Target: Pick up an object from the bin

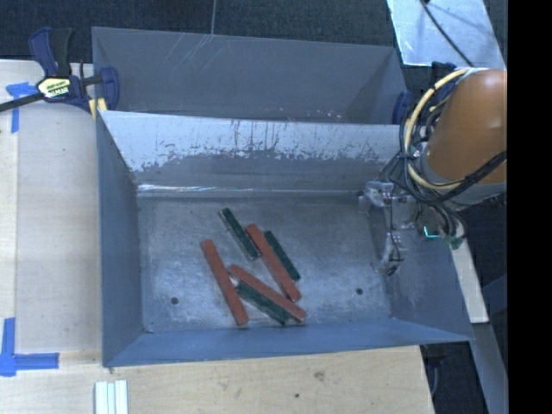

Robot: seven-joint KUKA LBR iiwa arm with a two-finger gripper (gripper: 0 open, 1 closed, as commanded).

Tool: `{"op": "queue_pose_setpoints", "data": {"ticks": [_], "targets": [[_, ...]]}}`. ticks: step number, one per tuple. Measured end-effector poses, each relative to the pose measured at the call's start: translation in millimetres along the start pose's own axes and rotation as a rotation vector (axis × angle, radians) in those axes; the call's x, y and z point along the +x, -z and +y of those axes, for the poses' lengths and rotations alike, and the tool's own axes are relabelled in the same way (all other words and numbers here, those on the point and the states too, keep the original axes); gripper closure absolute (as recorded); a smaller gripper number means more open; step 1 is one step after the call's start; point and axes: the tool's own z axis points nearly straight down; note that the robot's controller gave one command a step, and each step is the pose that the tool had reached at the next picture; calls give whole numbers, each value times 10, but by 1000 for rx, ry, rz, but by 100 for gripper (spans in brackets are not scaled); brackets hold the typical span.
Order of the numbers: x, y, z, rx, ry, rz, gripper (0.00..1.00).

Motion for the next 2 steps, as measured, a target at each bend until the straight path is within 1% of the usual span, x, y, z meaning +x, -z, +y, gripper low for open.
{"op": "queue_pose_setpoints", "data": {"ticks": [1,2], "targets": [[-56,-1296,970,-1,13,0,0],[-769,-946,1529,-4,-170,-14,0]]}}
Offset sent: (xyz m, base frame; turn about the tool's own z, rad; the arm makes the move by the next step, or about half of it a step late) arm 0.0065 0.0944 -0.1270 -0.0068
